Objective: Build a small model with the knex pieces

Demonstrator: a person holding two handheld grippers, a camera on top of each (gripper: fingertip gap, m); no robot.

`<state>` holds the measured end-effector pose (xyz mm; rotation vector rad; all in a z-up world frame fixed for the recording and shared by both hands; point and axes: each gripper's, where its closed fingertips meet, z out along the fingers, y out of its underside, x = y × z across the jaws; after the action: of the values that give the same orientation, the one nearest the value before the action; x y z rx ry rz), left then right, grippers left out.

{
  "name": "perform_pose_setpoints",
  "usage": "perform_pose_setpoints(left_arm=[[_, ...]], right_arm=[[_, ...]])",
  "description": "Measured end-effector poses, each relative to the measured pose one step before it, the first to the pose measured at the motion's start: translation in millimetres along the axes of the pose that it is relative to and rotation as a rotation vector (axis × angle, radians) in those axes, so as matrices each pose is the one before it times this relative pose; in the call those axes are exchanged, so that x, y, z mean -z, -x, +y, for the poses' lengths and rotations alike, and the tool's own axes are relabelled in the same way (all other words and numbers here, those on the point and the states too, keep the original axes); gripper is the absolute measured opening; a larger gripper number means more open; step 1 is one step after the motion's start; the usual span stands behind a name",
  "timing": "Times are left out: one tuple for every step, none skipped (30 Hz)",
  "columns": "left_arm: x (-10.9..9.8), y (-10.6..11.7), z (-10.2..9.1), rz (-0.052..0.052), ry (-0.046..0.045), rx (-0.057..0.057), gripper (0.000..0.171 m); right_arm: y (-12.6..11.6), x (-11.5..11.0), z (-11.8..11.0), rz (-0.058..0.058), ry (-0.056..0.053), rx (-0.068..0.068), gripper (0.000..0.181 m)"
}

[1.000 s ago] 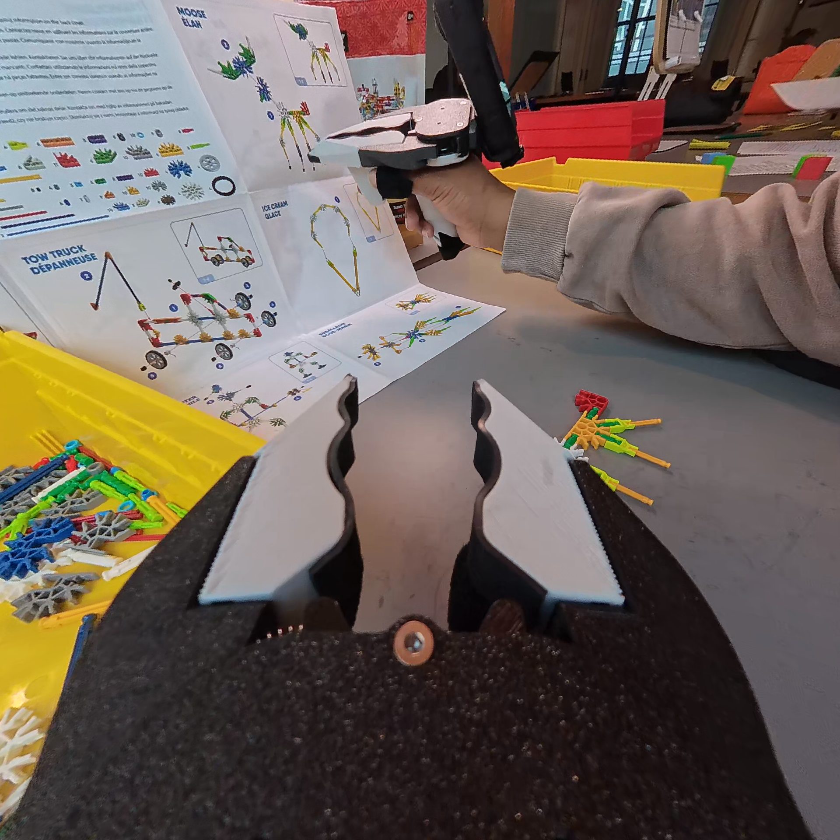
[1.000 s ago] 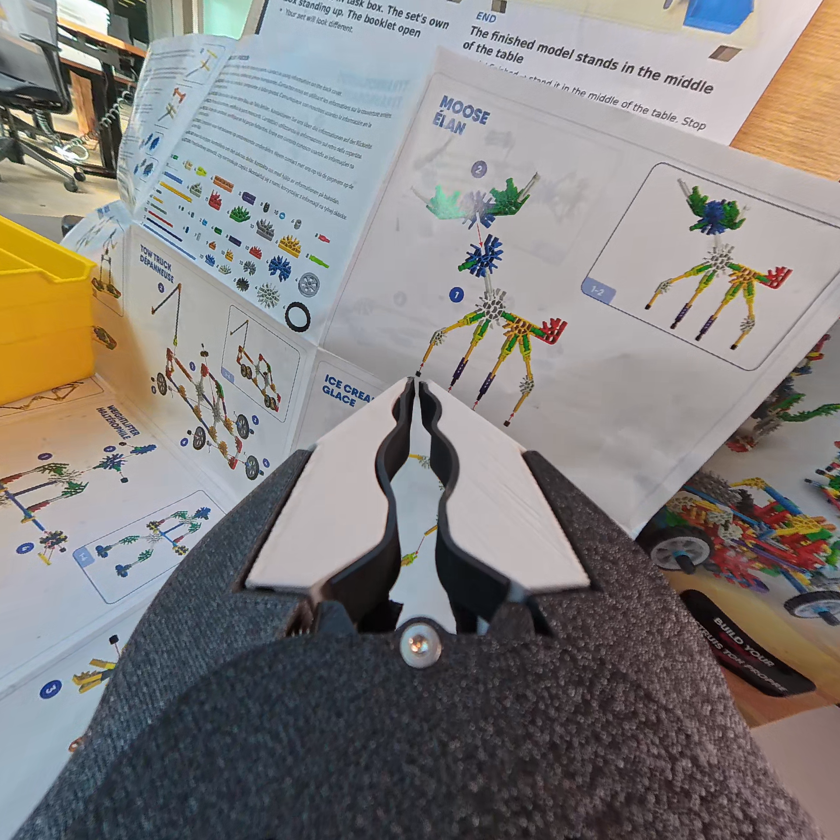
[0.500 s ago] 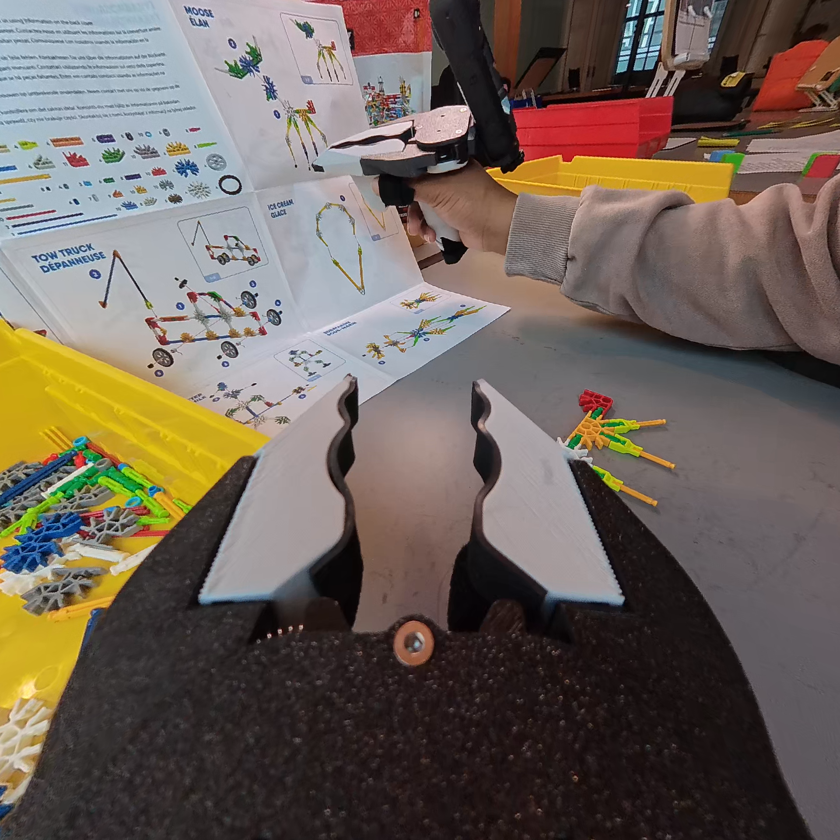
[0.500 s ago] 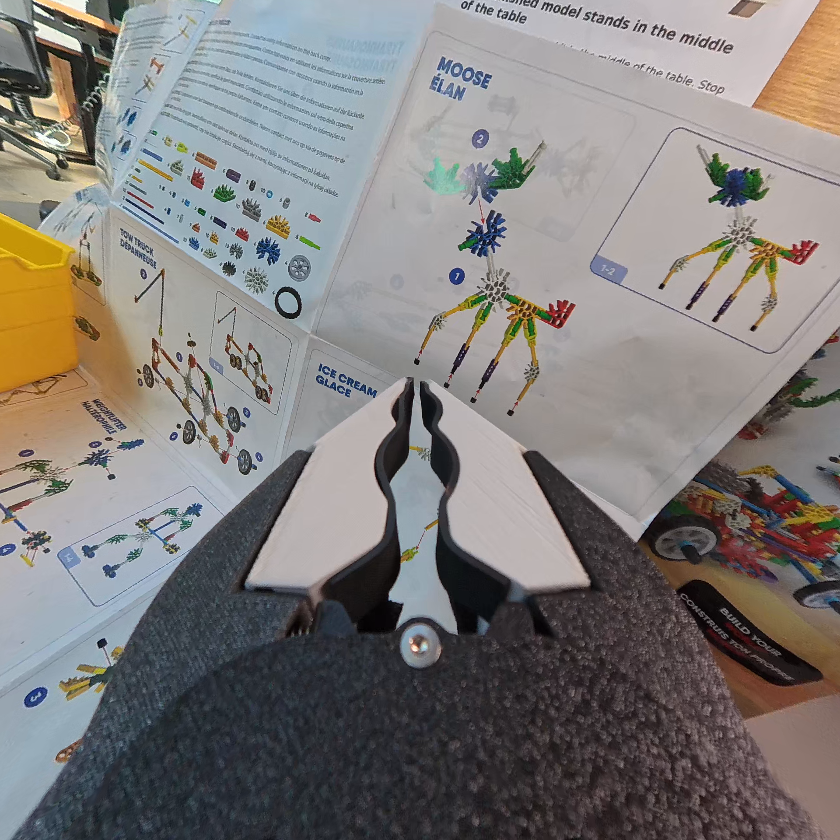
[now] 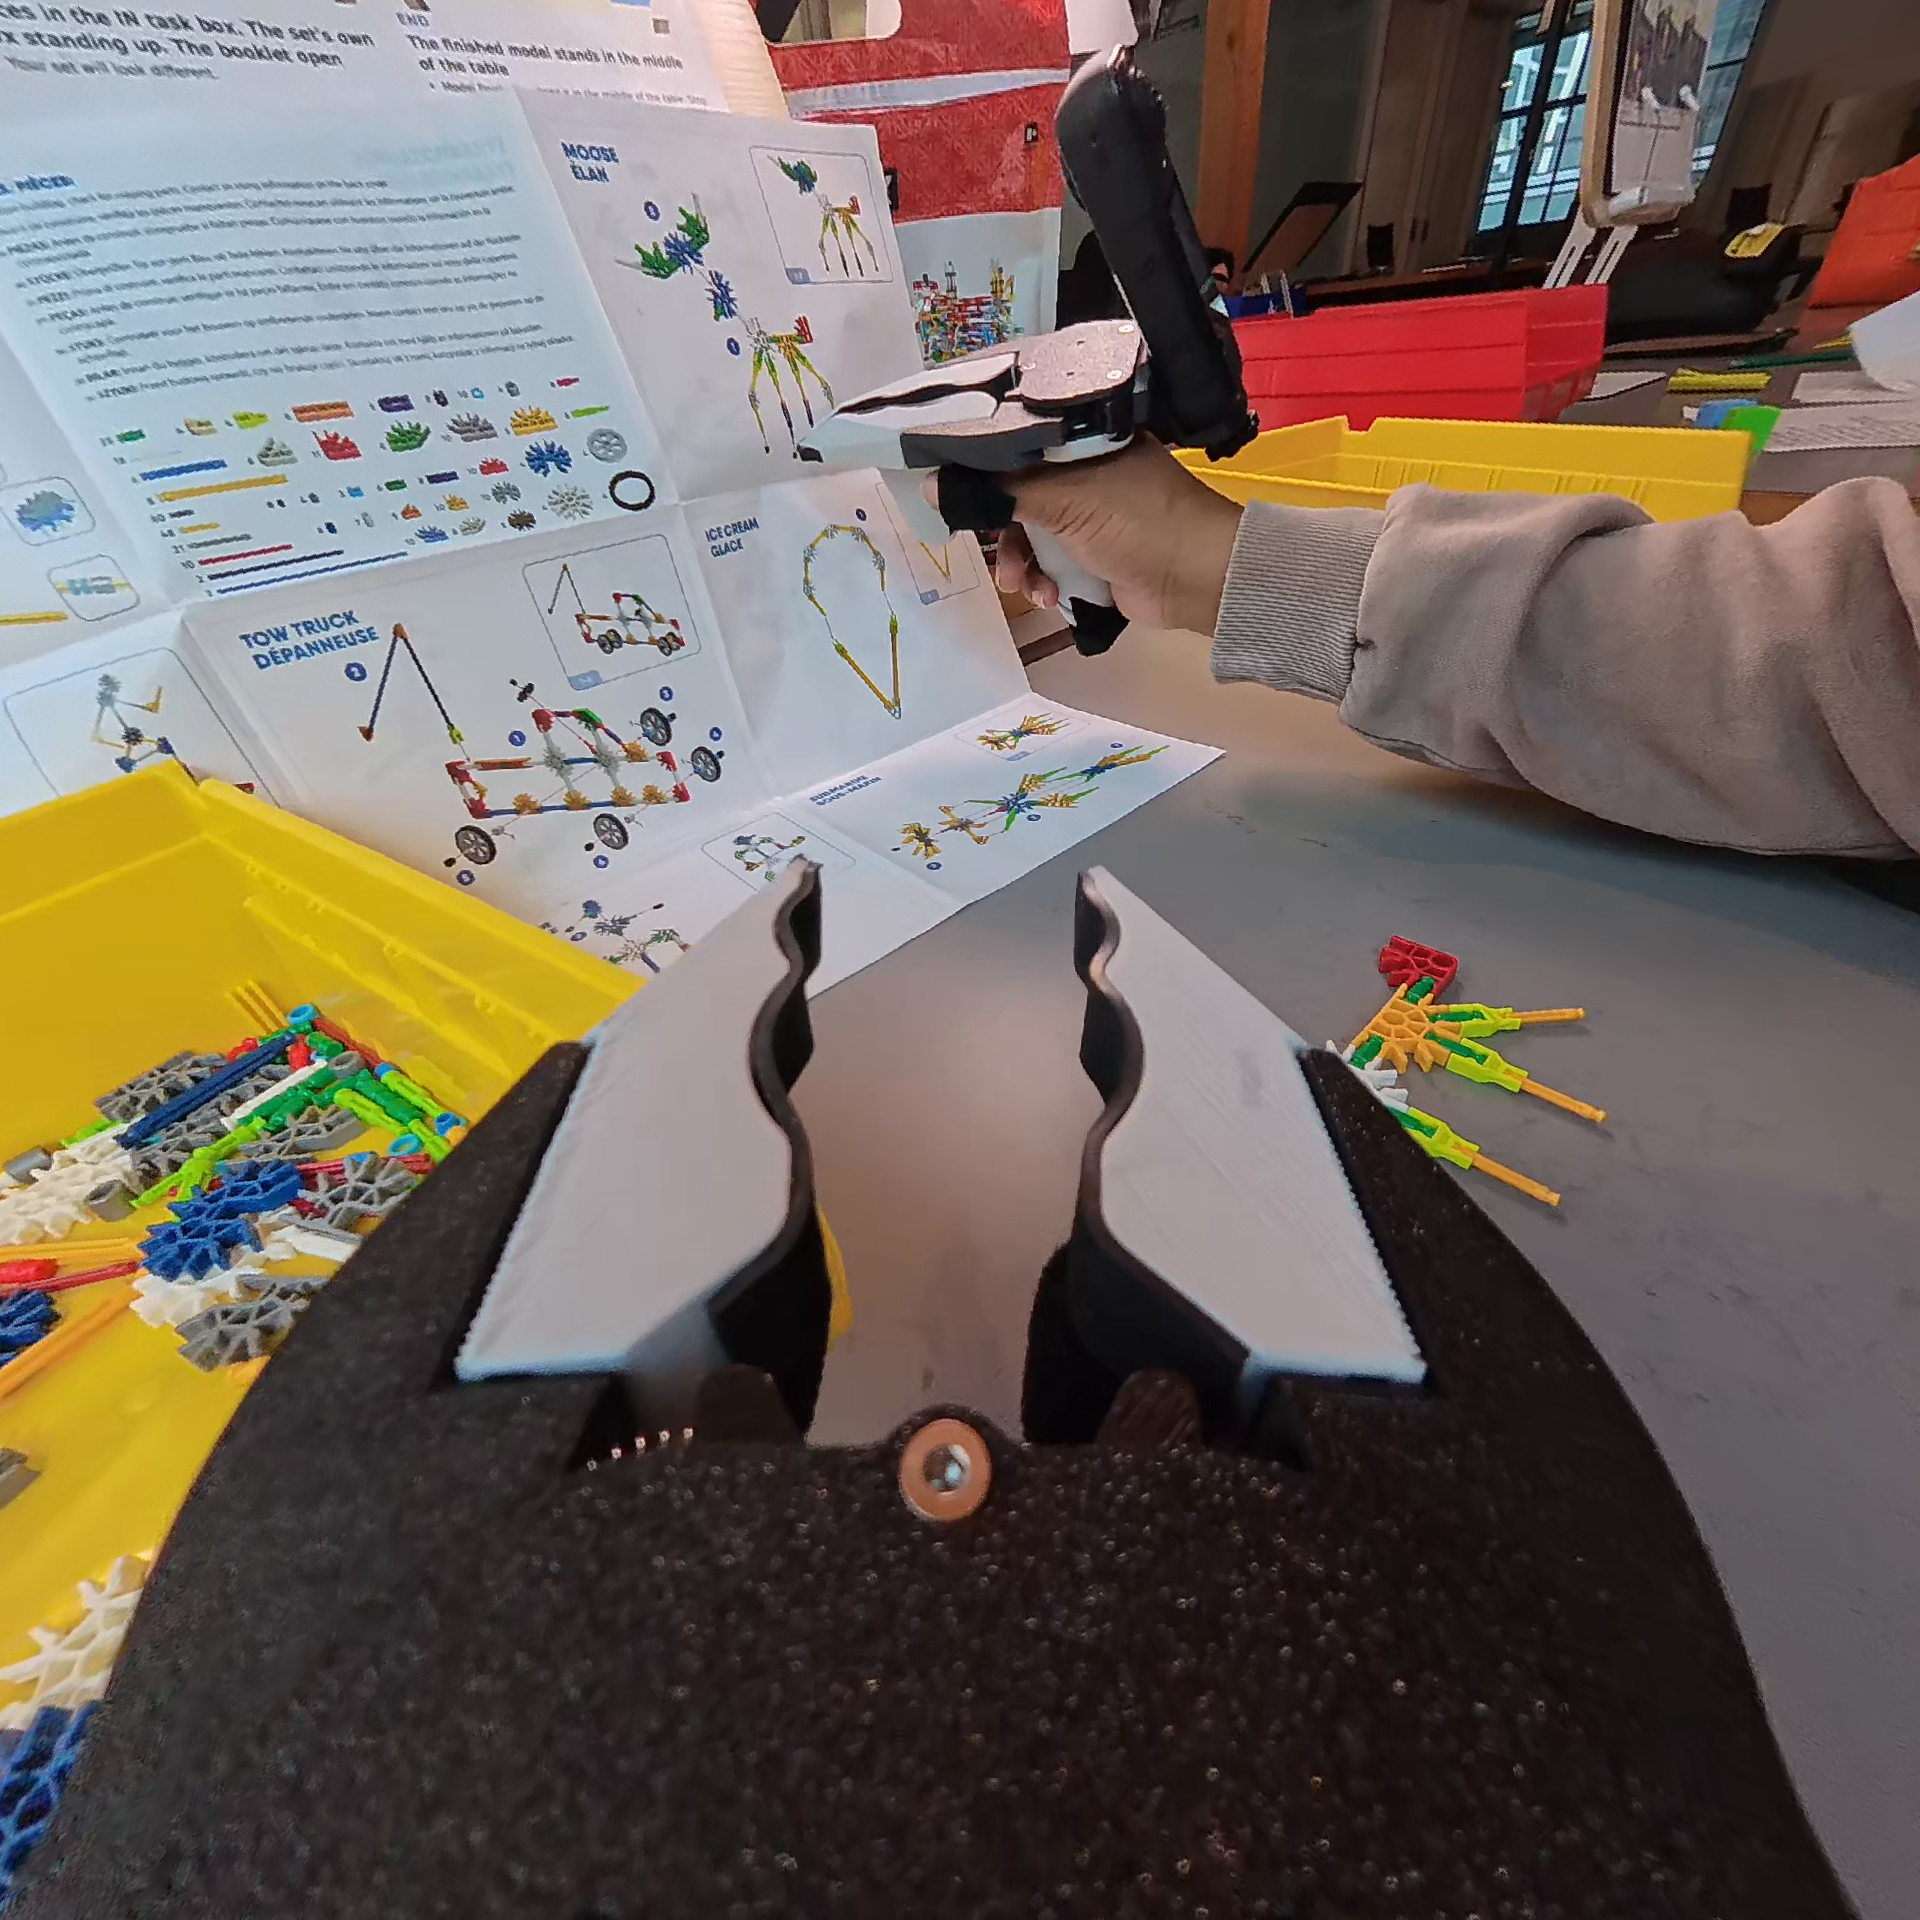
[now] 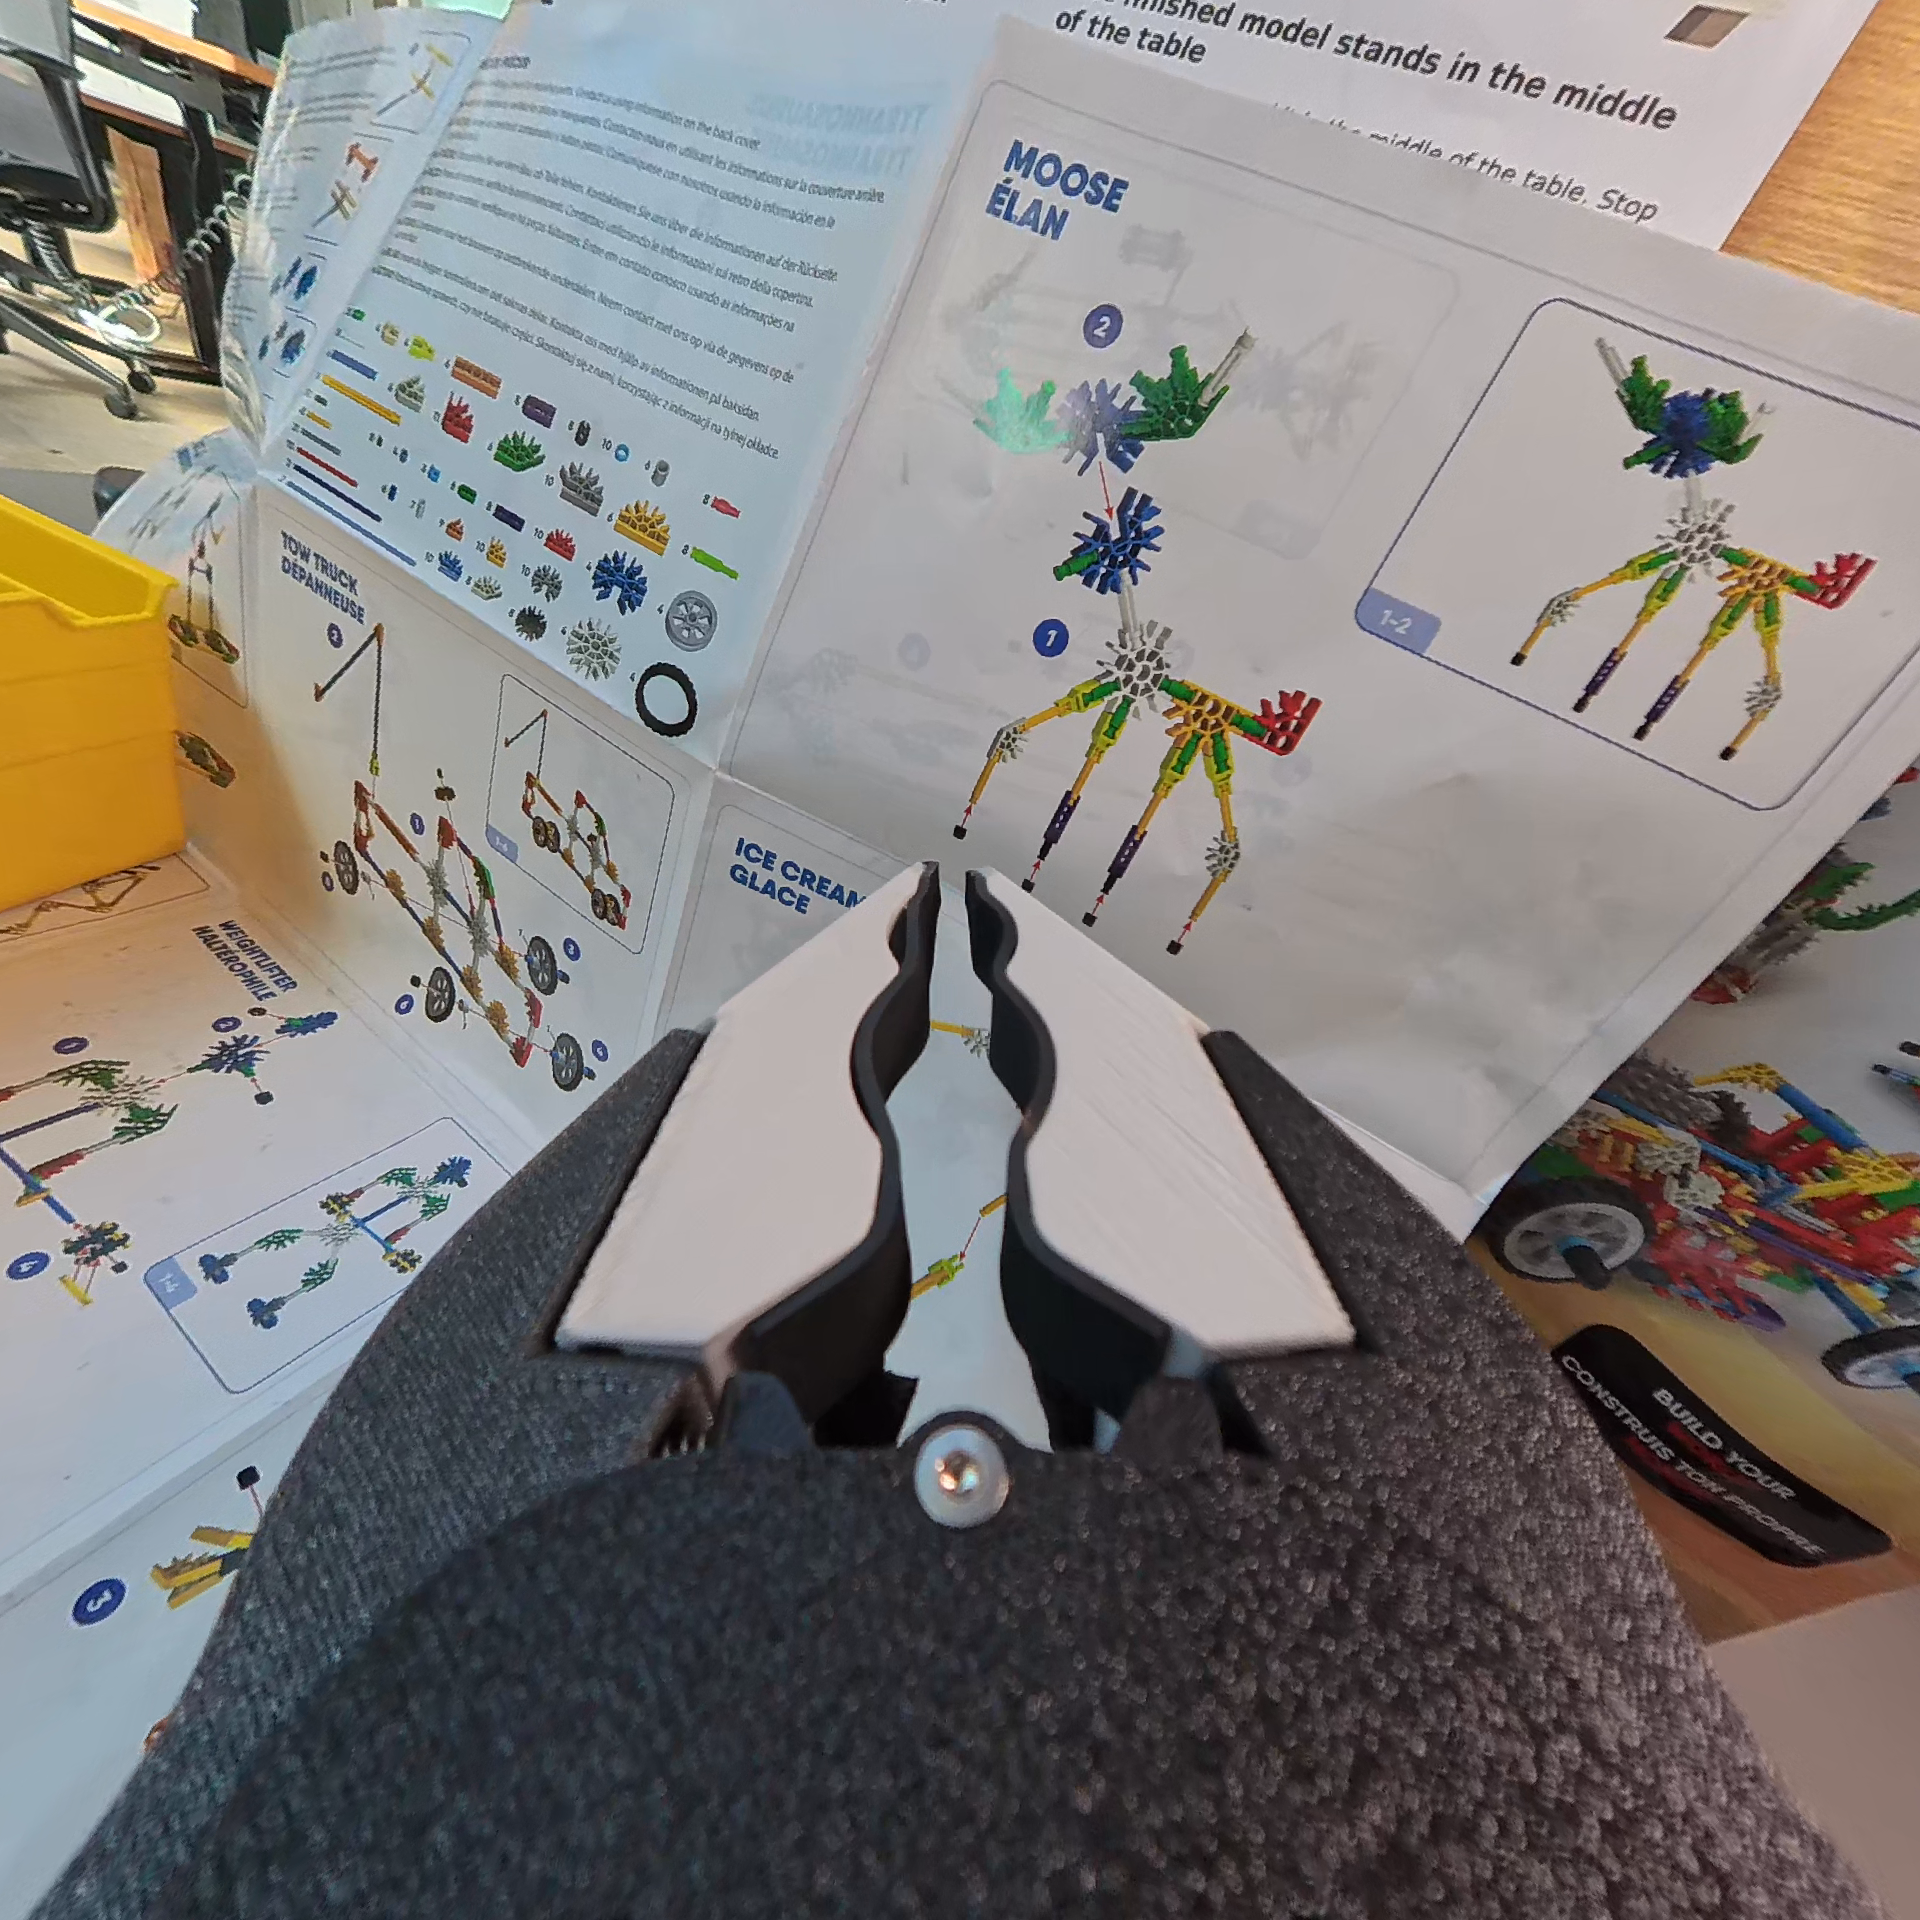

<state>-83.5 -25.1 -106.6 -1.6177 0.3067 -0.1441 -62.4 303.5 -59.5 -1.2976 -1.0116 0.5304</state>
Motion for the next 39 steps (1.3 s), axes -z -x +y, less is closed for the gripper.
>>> perform_pose_setpoints(left_arm=[[0.78,1.84,-1.12,-0.0082,-0.0064,0.0034,0.049],[0.7,1.49,-0.93,-0.0053,-0.00499,0.0049,0.049],[0.32,1.05,-0.49,-0.0026,-0.00297,0.006,0.049],[0.21,0.83,-0.02,-0.0018,-0.00079,0.0055,0.049],[0.05,0.44,0.06,-0.001,0.00018,0.0029,0.049],[-0.15,0.23,0.32,-0.0007,0.00163,0.0005,0.049],[-0.1,0.22,0.33,-0.0016,0.00179,-0.0008,0.049],[-0.2,-0.01,0.47,-0.0005,0.00213,-0.0007,0.049],[-0.27,0.06,0.66,-0.0003,0.00353,0.0001,0.049],[-0.33,0.05,0.54,-0.0004,0.00268,0.0004,0.049],[-0.18,-0.02,0.38,0.0007,0.00136,0.0012,0.049],[-0.24,0.07,0.31,0.0007,0.0015,0.0019,0.049],[-0.24,0.08,0.46,0.0001,0.00197,0.0013,0.049],[0.01,0.35,0.11,-0.0012,0.00074,0.0005,0.049],[0.09,0.06,-0.16,-0.0001,-0.00055,0.0004,0.049],[0.13,0.14,0.03,-0.0007,0.00015,0.0005,0.049],[0.23,0.22,-0.03,-0.0016,0.0004,-0.0006,0.049],[0.16,0.29,-0.21,-0.0012,-0.00096,-0.001,0.049],[0.24,0.16,-0.36,-0.0008,-0.00132,-0.0002,0.049],[0.1,0.17,-0.14,-0.0007,-0.0004,0.0001,0.049],[0.06,0.2,0.07,-0.0007,0.00046,0.0,0.049],[0.12,-0.01,0.05,-0.0001,0.00034,0.0001,0.049],[0.12,0.06,0.02,0.0001,0.00004,0.0,0.049],[0.06,0.12,-0.19,-0.0006,-0.00065,-0.0008,0.049],[0.02,-0.03,-0.11,-0.0002,-0.00074,-0.0009,0.049],[-0.04,-0.11,0.11,0.0009,0.0008,0.0001,0.049],[-0.05,-0.06,0.12,0.0,0.00099,-0.0001,0.049],[0.05,0.0,0.07,-0.0005,-0.00018,-0.0009,0.049],[0.04,-0.04,-0.1,0.0004,-0.00074,-0.0006,0.049],[-0.1,-0.12,0.03,0.0003,0.00034,0.0001,0.049],[-0.05,0.08,0.09,-0.0001,0.00065,-0.0005,0.049],[-0.01,-0.01,0.13,-0.0005,0.00029,-0.0003,0.049],[-0.14,-0.02,0.13,0.0003,-0.00045,-0.0001,0.049],[-0.33,-0.09,0.33,0.0008,0.00106,0.001,0.049],[-0.37,-0.05,0.53,0.0006,0.00187,0.0011,0.049],[-0.43,-0.14,0.57,0.0006,0.00152,0.0008,0.049],[-0.44,0.0,0.39,0.0004,0.00087,0.0007,0.049],[-0.34,-0.1,0.3,0.0009,0.00091,0.0009,0.049],[-0.46,-0.06,0.54,0.0007,0.00196,0.0015,0.049]], right_arm=[[0.2,0.19,-0.36,-0.0002,-0.0008,-0.0005,0.004],[0.2,0.14,-0.09,-0.0005,0.0,-0.0018,0.004],[0.12,0.13,0.21,-0.0003,0.0006,-0.0013,0.004],[-0.3,0.14,0.48,0.0011,0.0018,0.0011,0.005],[-0.89,0.26,0.66,0.0024,0.0021,0.0013,0.006],[-1.04,0.35,0.77,0.0009,0.0016,-0.001,0.007],[-1.45,0.33,0.95,0.0011,0.0016,-0.0035,0.008],[-1.82,0.33,1.09,0.0036,0.0028,-0.0026,0.008],[-1.78,0.31,1.3,0.0051,0.0034,0.002,0.008],[-1.34,0.17,0.95,0.0045,0.002,0.0037,0.008],[-0.45,0.08,0.79,0.0006,0.0011,0.0006,0.008],[-0.14,-0.12,0.69,-0.0012,0.0009,-0.0021,0.008],[-0.44,-0.12,0.59,0.0008,0.0009,-0.0022,0.008],[-0.19,-0.12,0.48,0.0005,0.0009,-0.0005,0.008],[-0.26,-0.15,0.56,0.0002,0.0013,0.0001,0.008],[-0.36,-0.07,0.56,0.0008,0.0012,-0.0006,0.008],[-0.46,0.04,0.39,0.0008,0.0003,-0.0009,0.008],[-0.55,0.07,0.23,0.0011,0.0006,-0.001,0.008],[-0.67,0.16,0.38,0.0011,0.0004,-0.0015,0.008],[-0.93,0.2,0.1,0.0021,-0.0003,-0.0015,0.008],[-1.04,0.26,-0.03,0.0023,-0.0007,-0.0015,0.008],[-0.84,0.3,0.14,0.0007,-0.0005,-0.0026,0.008],[-0.91,0.31,0.05,0.0013,-0.0004,-0.0033,0.008],[-0.77,0.25,-0.06,0.0009,-0.0009,-0.0026,0.008],[-0.62,0.19,-0.02,0.0008,-0.0002,-0.0018,0.008],[-0.6,0.2,-0.02,0.0013,-0.0007,-0.0015,0.008],[-0.29,0.19,-0.27,0.0003,-0.0013,-0.0014,0.008],[-0.14,0.09,-0.43,0.0001,-0.0013,-0.001,0.008],[-0.04,-0.04,-0.55,0.0013,-0.0023,-0.0005,0.007],[0.36,0.08,-1.08,-0.0009,-0.0044,-0.0001,0.007],[0.39,0.22,-1.73,0.0002,-0.0077,0.002,0.005],[0.01,0.06,-1.88,0.003,-0.0083,0.0042,0.003],[0.15,0.11,-1.81,0.0022,-0.006,0.0056,0.002],[-0.25,0.22,-2.16,0.004,-0.0081,0.0051,0.0],[-0.05,0.44,-2.54,0.0024,-0.0104,0.0029,0.0],[0.22,0.27,-2.01,-0.0003,-0.007,0.0013,0.0],[0.33,0.19,-1.12,-0.0016,-0.0024,0.0003,0.0],[0.16,0.25,-0.69,-0.0008,-0.0012,-0.001,0.0],[0.21,0.13,-0.27,-0.0016,-0.0016,-0.0025,0.0]])
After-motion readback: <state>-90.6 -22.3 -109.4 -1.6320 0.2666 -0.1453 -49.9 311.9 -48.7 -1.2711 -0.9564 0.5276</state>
